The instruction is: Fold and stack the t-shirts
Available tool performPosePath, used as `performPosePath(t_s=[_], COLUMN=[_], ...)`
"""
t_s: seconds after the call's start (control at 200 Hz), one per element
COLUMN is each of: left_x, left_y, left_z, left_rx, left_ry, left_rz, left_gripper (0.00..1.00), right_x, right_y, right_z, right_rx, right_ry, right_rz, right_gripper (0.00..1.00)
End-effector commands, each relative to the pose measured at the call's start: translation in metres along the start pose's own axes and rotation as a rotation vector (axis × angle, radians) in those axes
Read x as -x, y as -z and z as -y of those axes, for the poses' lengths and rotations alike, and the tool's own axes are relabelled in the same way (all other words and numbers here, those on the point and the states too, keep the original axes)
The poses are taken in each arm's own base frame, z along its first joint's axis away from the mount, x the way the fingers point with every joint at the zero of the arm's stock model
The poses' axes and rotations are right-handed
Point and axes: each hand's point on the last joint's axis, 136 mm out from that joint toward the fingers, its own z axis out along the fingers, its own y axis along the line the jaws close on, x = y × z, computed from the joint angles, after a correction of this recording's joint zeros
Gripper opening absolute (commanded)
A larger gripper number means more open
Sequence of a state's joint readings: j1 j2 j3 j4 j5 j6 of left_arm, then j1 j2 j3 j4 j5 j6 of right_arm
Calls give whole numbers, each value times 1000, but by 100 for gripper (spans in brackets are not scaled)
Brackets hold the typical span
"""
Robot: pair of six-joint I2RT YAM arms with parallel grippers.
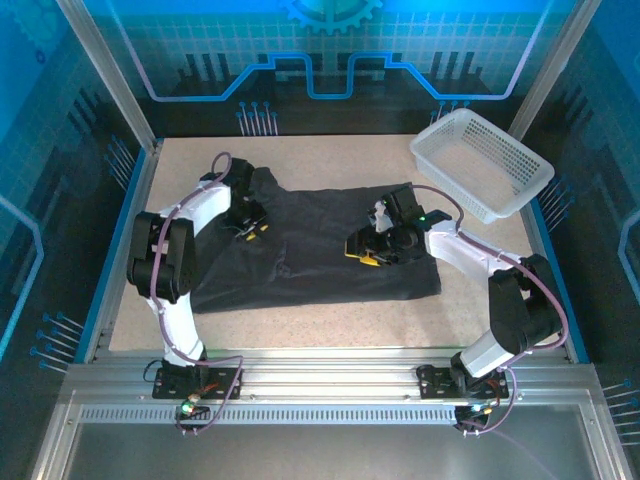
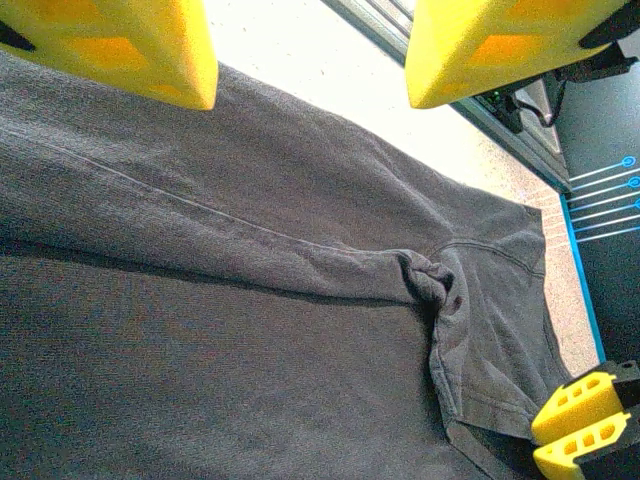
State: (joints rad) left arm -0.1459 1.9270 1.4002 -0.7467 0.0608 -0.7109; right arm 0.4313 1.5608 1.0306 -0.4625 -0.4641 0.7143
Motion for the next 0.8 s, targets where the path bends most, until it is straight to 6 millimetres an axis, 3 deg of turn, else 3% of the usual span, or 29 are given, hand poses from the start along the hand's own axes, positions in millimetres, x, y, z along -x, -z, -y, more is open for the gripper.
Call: performPosePath(t_s=[0.0,0.24,0.5,0.675,0.795], left_x=[-18,-58,-60,-66,-69], left_y=[20,9,-10,-24,-29], left_z=[11,37,30,34,37], left_rx=[28,91,196,209,207], left_ry=[-94,-443,-591,-630,-634], left_rz=[2,13,41,32,31], left_gripper=[34,45,43,37,26], right_x=[1,6,-1,-3,-4], right_y=[-2,3,7,9,10], right_z=[-6,-12,-10,-9,-9], right_rx=[12,14,14,13,12], right_ry=[7,27,28,25,26], right_rz=[-7,1,2,4,5], right_gripper=[54,54,54,54,54])
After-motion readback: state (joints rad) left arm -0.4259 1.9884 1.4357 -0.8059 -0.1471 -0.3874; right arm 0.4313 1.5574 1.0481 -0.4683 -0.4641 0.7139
